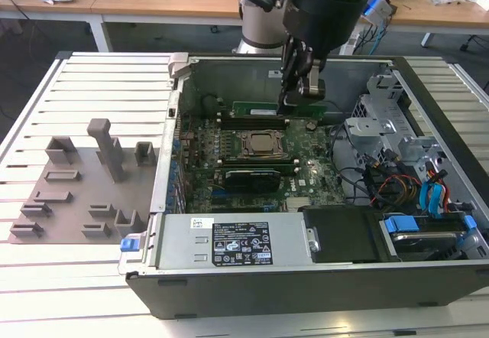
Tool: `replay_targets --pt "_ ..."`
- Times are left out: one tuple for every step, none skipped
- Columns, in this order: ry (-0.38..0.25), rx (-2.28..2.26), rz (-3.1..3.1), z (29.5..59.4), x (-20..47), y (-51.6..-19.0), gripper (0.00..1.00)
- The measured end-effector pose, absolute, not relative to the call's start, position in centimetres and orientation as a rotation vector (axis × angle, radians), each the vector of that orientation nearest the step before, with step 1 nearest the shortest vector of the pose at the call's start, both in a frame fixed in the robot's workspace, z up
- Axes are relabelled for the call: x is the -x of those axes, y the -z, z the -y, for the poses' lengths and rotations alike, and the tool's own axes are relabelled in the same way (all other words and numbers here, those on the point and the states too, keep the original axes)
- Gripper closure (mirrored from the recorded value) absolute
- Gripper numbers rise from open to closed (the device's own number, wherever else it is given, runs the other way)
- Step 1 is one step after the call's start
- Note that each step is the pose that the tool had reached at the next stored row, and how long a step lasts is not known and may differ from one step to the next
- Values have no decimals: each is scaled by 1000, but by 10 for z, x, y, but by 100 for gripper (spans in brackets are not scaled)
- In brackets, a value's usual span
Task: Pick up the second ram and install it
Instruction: 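Pick up the second ram and move it above second insertion slot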
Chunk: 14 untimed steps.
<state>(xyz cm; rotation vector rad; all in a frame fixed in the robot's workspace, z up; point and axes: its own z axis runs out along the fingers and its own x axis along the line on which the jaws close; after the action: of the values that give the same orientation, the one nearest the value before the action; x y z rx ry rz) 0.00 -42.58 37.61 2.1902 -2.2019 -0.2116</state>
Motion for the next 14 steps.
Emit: replay_targets --pt "213 -2190 2201 426 -2 -375 86" --pt "214 -2189 2201 425 -3 -373 86" --pt "215 -2188 2200 425 -4 -371 86" --pt "216 -2188 2200 425 -5 -370 86" --pt "217 -2187 2199 425 -6 -368 86" --pt "218 -2187 2199 425 -7 -367 86" --pt "220 -2185 2198 425 -9 -363 86" --pt "222 -2184 2197 424 -10 -360 86" --pt "223 -2184 2196 424 -11 -358 86" --pt "224 -2183 2196 424 -11 -357 86" --pt "225 -2183 2195 424 -12 -353 86" --pt "226 -2182 2194 423 -13 -351 86" --pt "227 -2181 2194 423 -14 -349 86" --pt "229 -2181 2194 423 -15 -346 86"
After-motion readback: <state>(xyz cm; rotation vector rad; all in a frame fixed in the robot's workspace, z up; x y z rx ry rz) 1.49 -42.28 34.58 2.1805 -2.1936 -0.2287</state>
